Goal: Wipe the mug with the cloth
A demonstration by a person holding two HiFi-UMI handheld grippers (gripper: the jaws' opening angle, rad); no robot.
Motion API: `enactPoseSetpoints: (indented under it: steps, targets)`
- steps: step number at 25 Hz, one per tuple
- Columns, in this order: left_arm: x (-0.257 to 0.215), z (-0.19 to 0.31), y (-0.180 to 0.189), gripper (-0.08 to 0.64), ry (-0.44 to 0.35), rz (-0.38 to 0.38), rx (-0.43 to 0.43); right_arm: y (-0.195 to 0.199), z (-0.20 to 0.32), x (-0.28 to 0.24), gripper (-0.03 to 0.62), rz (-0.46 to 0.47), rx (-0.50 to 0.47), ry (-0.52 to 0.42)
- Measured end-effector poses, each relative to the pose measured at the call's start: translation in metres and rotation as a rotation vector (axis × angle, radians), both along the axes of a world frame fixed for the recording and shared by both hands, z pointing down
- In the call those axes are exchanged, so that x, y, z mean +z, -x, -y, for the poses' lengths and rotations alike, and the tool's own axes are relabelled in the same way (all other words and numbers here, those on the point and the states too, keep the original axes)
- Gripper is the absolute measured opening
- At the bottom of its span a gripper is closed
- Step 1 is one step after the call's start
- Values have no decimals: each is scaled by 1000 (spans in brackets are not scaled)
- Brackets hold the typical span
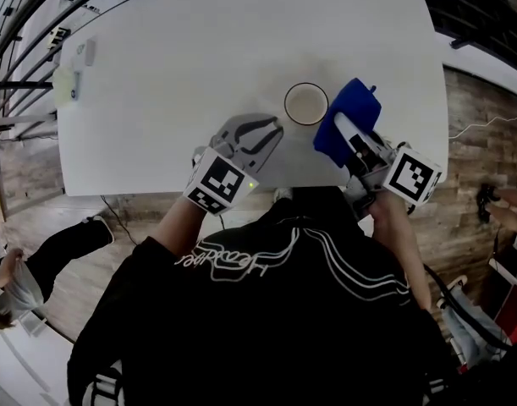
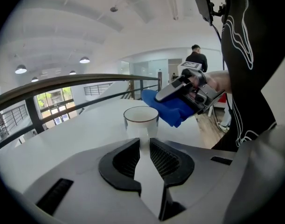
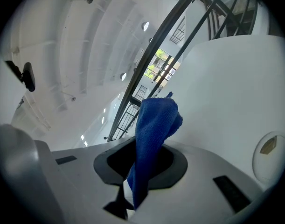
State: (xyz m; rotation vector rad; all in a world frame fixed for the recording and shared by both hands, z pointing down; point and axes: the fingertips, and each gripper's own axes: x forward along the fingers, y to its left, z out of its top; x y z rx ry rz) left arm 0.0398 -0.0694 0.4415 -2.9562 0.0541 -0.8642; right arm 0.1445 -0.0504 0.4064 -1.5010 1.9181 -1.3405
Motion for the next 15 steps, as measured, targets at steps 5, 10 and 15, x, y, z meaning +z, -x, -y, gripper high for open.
enactPoseSetpoints:
  steps: [5,10,15]
  targets:
    - [0,1,-2,64,8,-12,20,-2,4,2,54,20,8,-13]
    - [0,3,-1,64,18,-13,34,-4,6,10,54,29,14,-4]
    - [3,4,2,67,-2,-7,28,-2,8,22,54,37,14,17]
